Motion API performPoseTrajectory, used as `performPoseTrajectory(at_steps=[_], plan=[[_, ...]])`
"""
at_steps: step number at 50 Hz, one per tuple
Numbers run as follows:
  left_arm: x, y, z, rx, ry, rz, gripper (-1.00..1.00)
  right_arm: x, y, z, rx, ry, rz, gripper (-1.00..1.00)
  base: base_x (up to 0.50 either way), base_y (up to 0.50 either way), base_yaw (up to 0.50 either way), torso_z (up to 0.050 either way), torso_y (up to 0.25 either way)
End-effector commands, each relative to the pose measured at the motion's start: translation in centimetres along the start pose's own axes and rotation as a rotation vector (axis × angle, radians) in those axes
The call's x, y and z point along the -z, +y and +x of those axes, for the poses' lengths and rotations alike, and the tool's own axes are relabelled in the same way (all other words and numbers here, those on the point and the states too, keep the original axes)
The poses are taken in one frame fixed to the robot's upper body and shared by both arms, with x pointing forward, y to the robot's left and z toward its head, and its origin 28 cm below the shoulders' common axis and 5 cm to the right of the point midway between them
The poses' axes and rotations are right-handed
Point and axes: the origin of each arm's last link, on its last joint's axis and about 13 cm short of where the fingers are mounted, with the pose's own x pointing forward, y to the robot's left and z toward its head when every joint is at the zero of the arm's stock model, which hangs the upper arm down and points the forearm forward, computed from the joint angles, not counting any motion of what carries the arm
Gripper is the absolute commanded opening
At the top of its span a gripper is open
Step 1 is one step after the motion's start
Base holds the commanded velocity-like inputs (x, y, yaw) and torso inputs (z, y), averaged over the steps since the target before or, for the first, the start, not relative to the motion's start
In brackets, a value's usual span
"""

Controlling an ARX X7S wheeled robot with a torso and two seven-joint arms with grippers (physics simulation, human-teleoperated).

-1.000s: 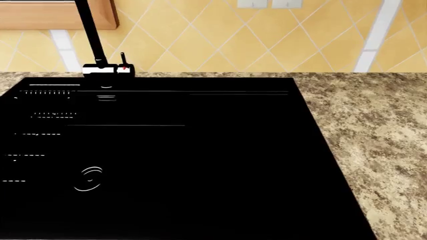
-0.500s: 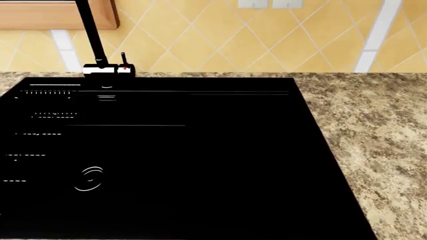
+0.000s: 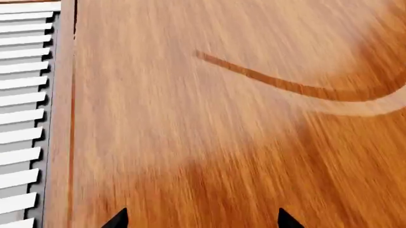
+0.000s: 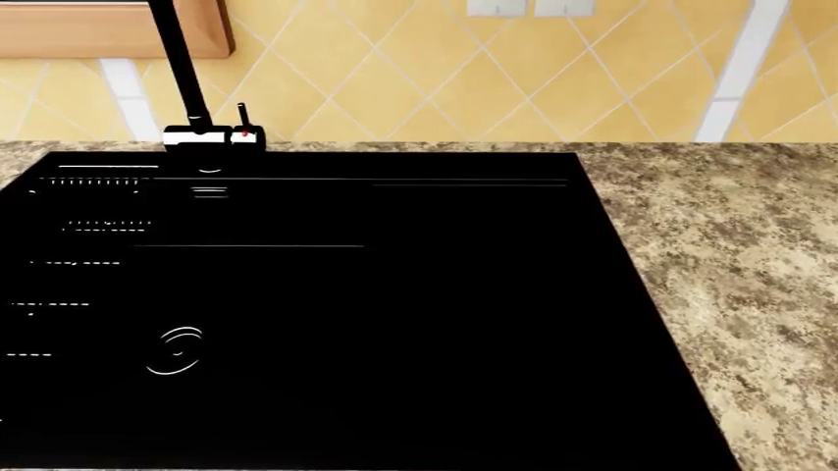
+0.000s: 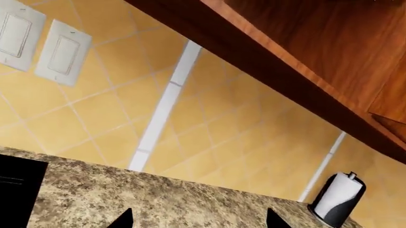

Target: Pick and place the shaker into the drawer. Then close the cabinet.

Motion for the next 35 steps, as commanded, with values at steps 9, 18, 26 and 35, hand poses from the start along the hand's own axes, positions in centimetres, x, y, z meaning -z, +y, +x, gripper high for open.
performPoseTrajectory(at_steps=[9,18,26,35], plan=[[0.7,2.6,-25.0,-0.520,0.335,0.006,1.00,-0.9,7.7,4.7,-0.361,-0.133,-0.061,1.00,0.00,0.00,0.00,0.000,0.000],[4.2,2.9,-25.7,-0.610,0.371,0.038,1.00,-3.7,12.9,4.9,-0.654,-0.246,-0.324,1.00,0.00,0.00,0.00,0.000,0.000],[5.1,4.1,-25.2,-0.643,0.385,0.057,1.00,-6.5,15.7,3.1,-0.821,-0.399,-0.463,1.00,0.00,0.00,0.00,0.001,0.000],[5.2,4.5,-25.0,-0.656,0.391,0.071,1.00,-10.9,15.5,0.3,-0.894,-0.629,-0.489,1.00,0.00,0.00,0.00,0.000,0.000]])
